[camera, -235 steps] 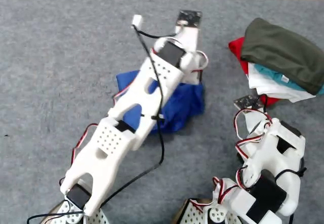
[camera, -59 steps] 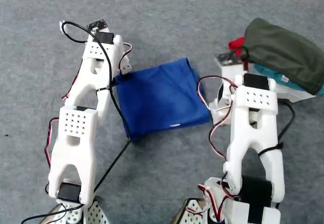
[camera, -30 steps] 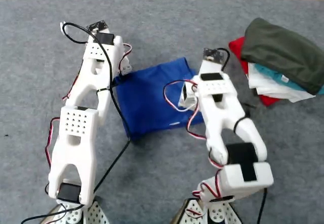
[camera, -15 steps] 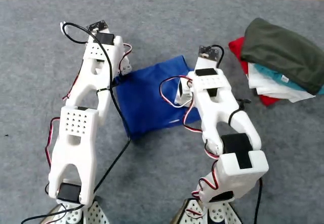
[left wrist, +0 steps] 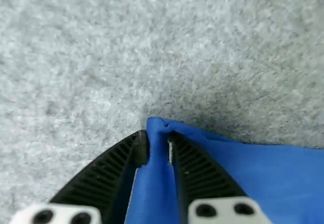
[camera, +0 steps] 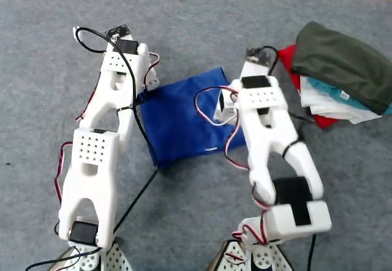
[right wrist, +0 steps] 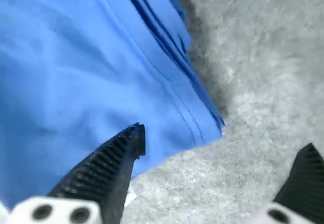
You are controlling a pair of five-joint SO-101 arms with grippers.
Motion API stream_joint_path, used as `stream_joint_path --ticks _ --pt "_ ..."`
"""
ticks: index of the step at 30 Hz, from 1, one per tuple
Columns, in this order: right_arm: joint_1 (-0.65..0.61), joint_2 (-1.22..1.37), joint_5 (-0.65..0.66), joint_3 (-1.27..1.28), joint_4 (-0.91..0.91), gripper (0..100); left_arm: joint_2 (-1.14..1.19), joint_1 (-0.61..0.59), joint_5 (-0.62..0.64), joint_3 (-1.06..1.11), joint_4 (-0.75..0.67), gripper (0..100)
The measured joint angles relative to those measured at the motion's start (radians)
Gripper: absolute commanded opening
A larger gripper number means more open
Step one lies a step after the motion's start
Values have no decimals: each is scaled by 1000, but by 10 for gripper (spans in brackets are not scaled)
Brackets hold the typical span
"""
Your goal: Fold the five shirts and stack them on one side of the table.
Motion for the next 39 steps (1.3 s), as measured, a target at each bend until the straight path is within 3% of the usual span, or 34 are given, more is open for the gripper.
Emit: stream_joint_path --ticks 8,16,28,31,37,39 --pt "-5 -52 -3 0 -26 436 2 0 0 0 0 82" --pt "-78 100 -58 0 -123 436 2 0 0 0 0 82" --pt "-78 252 -68 -14 -141 435 2 0 0 0 0 82" --pt "-78 269 -68 -28 -140 373 2 0 0 0 0 82" --pt "-78 273 -68 -31 -137 92 2 0 0 0 0 82" --pt "-72 273 -68 -31 -137 52 2 0 0 0 0 82"
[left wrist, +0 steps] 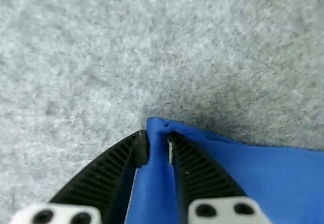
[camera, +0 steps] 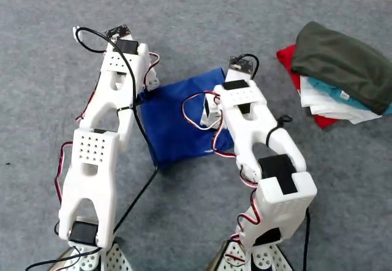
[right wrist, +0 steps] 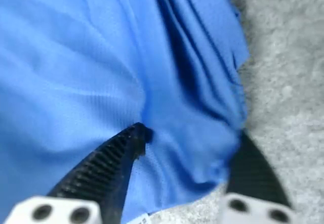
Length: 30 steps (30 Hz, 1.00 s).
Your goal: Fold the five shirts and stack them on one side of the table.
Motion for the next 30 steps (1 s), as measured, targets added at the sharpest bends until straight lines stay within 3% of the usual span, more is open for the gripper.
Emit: stream_joint_path --ticks 7,11,15,19,30 --pt "71 0 29 -2 23 57 0 0 0 0 0 82" --pt "87 -9 35 -15 77 9 0 0 0 0 0 82" --pt "107 -32 61 -5 86 4 0 0 3 0 0 127" --pt "109 -61 74 -5 86 4 0 -31 101 0 5 243" --pt "187 -106 287 -187 95 4 43 -213 288 -74 64 257"
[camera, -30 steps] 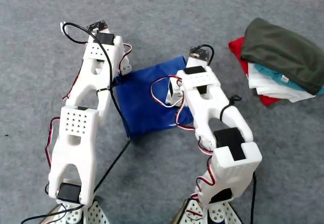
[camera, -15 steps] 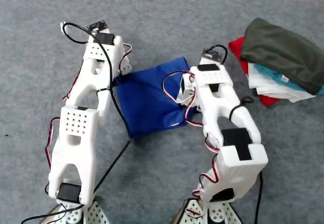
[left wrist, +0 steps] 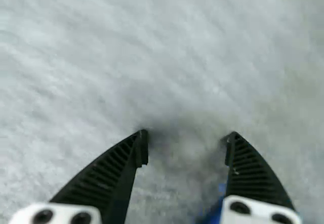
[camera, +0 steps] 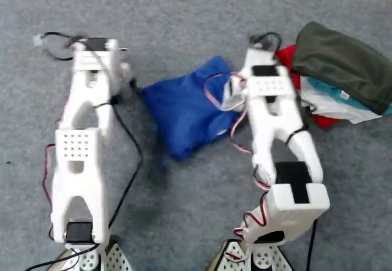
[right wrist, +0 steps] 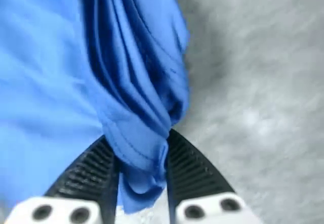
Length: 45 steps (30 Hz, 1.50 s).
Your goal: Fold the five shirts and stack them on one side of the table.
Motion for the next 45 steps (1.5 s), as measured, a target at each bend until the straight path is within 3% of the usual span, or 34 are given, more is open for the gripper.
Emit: stream_joint_path --ticks 7,19,31,45 --pt "140 0 163 -245 -34 4 34 -20 8 -49 5 257" --pt "176 176 393 -664 -132 4 37 -20 8 -51 5 257" --pt "402 505 402 -1241 15 4 37 -20 8 -51 5 257" --pt "618 660 408 -1494 255 9 37 -20 8 -51 5 257"
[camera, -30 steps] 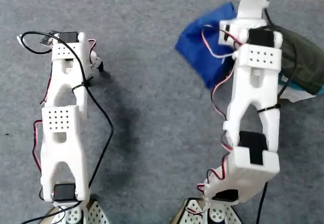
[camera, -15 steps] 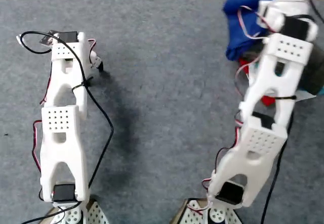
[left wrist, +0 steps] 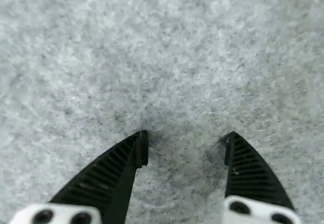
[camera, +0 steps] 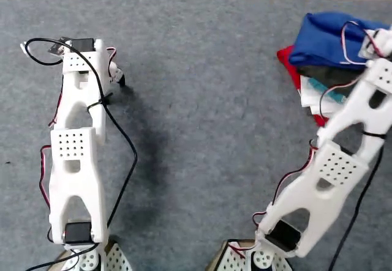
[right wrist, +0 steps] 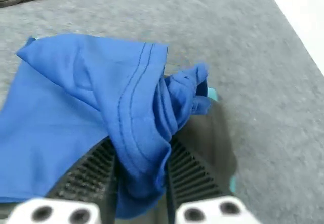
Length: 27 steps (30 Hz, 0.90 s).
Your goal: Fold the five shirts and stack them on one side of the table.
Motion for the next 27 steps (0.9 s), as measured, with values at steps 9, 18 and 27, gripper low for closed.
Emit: stream_joint_path --ticks 9,18,27 --pt "28 3 77 0 97 237 0 0 0 0 0 257" --pt "29 3 140 -152 160 343 0 0 0 0 0 257" --pt "-15 18 123 -285 120 25 0 0 0 0 0 257"
